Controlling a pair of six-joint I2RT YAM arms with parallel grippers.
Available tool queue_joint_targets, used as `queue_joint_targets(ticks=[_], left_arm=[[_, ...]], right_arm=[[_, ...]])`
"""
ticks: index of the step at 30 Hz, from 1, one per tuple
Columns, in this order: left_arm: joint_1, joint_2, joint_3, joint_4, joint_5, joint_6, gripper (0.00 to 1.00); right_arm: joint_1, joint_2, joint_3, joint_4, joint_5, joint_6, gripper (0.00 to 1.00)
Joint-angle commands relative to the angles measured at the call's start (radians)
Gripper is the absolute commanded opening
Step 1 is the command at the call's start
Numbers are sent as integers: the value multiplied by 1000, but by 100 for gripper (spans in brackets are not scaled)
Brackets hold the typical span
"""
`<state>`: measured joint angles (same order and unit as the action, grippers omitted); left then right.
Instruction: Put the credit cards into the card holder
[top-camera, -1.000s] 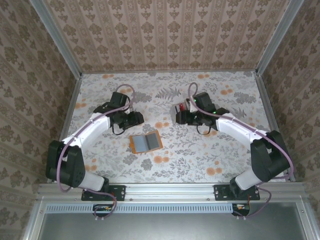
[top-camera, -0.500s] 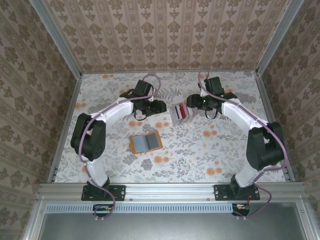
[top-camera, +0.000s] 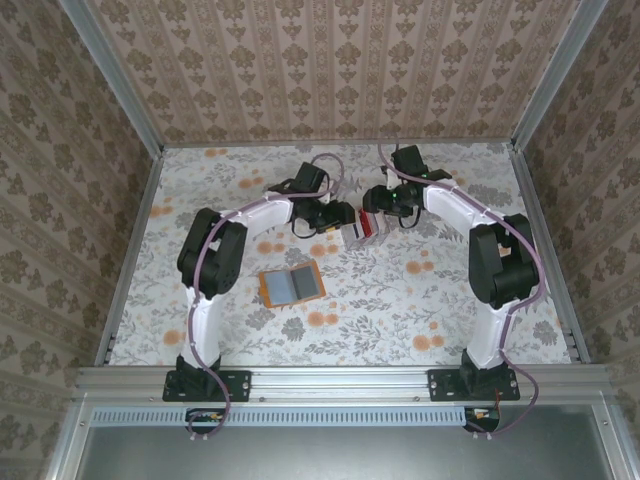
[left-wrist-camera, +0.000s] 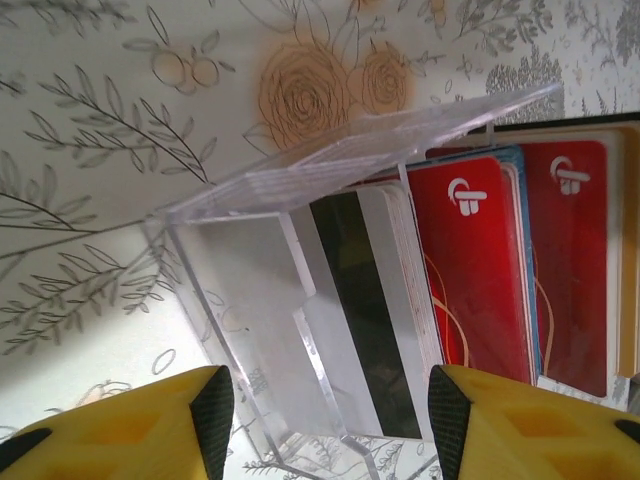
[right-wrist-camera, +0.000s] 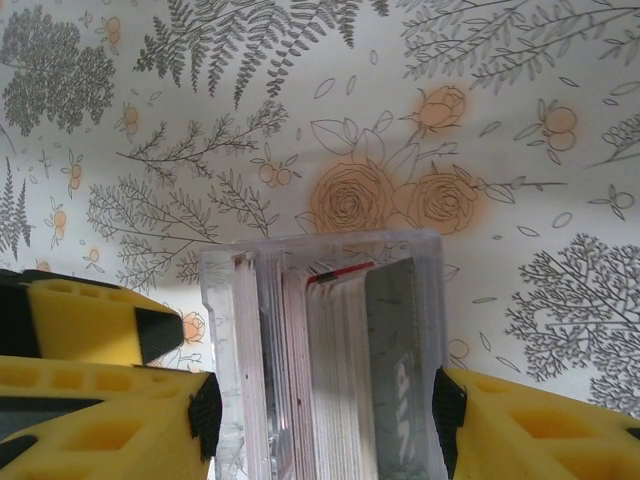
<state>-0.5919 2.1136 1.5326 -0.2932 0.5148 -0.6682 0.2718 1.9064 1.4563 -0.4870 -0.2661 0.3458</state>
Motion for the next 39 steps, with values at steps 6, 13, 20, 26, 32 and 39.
queue_joint_targets(ticks=[6, 13, 20, 26, 32, 39], left_arm=[[-14, 42, 27, 62, 50, -44, 57], [-17, 54, 10, 83, 50, -56, 56], [-17, 58, 8, 85, 51, -60, 56], [-19, 57, 3, 85, 54, -62, 56], [-19, 56, 7, 80, 55, -60, 56], [-17, 59, 16, 69, 55, -55, 56]], right_arm=[[23, 51, 61, -84, 11, -27, 61], [24, 20, 55, -92, 12, -30, 60], [25, -27, 44, -96, 19, -30, 59], [25, -46, 34, -93, 21, -28, 56], [23, -40, 34, -98, 30, -34, 47], [14, -51, 33, -102, 47, -38, 29]])
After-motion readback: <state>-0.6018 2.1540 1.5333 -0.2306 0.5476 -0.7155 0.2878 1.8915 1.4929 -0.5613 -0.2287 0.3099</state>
